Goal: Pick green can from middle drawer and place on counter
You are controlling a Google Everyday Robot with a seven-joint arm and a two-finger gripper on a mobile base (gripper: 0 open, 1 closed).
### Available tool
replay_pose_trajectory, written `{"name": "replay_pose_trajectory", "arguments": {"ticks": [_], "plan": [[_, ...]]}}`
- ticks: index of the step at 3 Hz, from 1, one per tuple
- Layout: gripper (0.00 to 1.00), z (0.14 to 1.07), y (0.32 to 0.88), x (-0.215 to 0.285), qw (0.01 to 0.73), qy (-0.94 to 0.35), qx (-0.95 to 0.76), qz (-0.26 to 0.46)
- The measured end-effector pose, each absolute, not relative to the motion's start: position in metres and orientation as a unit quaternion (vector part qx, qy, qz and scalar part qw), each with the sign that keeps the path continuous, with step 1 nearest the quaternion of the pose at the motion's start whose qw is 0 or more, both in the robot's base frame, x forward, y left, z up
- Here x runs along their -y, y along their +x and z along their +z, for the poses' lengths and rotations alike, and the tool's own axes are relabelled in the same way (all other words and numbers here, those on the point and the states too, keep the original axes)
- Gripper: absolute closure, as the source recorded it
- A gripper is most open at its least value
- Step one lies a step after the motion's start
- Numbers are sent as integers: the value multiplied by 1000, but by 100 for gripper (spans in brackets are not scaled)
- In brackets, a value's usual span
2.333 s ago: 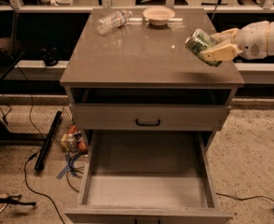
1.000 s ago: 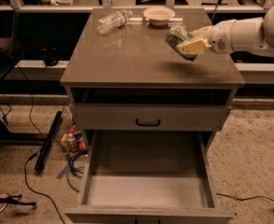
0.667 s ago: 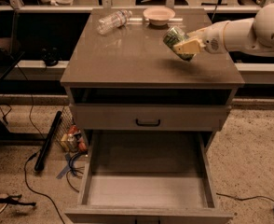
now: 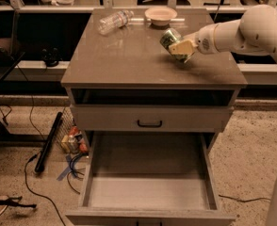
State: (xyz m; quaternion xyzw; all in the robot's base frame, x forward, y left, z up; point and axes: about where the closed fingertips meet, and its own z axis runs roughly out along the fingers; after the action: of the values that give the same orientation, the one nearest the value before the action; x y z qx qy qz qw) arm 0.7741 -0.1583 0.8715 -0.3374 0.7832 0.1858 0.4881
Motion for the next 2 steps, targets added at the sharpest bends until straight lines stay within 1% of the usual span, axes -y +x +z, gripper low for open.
{"name": "replay_pose_trajectory", "arguments": {"ticks": [1,2], "plan": [[84,869,785,152,485,-329,-788,185],[60,869,792,149,484,-324,-791,185]]}}
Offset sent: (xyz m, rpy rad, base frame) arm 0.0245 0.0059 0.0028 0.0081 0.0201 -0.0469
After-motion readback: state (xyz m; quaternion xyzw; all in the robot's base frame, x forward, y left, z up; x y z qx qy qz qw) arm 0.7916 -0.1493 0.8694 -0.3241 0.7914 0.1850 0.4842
